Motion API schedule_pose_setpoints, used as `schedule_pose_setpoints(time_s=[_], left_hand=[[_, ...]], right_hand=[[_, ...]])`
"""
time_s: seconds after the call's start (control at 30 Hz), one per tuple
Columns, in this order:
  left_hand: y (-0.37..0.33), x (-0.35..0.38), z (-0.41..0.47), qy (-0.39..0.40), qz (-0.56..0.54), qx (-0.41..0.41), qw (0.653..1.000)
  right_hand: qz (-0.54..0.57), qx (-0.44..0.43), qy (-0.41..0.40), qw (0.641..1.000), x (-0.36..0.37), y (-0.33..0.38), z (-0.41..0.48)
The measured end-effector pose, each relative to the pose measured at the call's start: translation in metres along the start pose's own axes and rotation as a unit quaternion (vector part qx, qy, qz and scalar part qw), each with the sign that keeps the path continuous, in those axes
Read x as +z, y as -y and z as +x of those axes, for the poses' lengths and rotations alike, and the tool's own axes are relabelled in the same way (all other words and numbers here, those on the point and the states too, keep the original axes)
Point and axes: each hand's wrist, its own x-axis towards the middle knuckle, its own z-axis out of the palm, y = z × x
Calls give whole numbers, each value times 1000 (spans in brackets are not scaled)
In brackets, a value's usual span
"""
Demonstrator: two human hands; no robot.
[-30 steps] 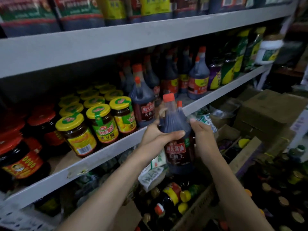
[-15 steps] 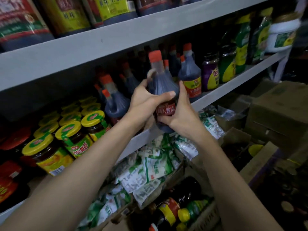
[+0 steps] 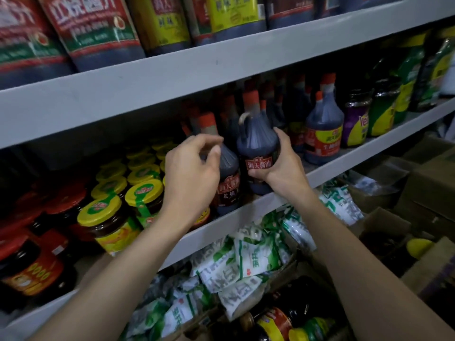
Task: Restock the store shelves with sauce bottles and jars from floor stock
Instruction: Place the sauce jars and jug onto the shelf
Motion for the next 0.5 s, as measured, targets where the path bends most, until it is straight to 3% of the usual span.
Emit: schedule_pose_setpoints(time_s=[0.1, 0.3, 0.5], left_hand=[[11, -14, -7, -15, 38, 33, 999], [39, -35, -27, 1, 220, 130, 967], [65, -63, -40, 43, 288, 125, 949]], right_hand=[[12, 17, 22, 1000, 8, -7, 5], [92, 51, 103, 989, 7, -21, 10], [80, 67, 94, 990, 13, -20, 1]])
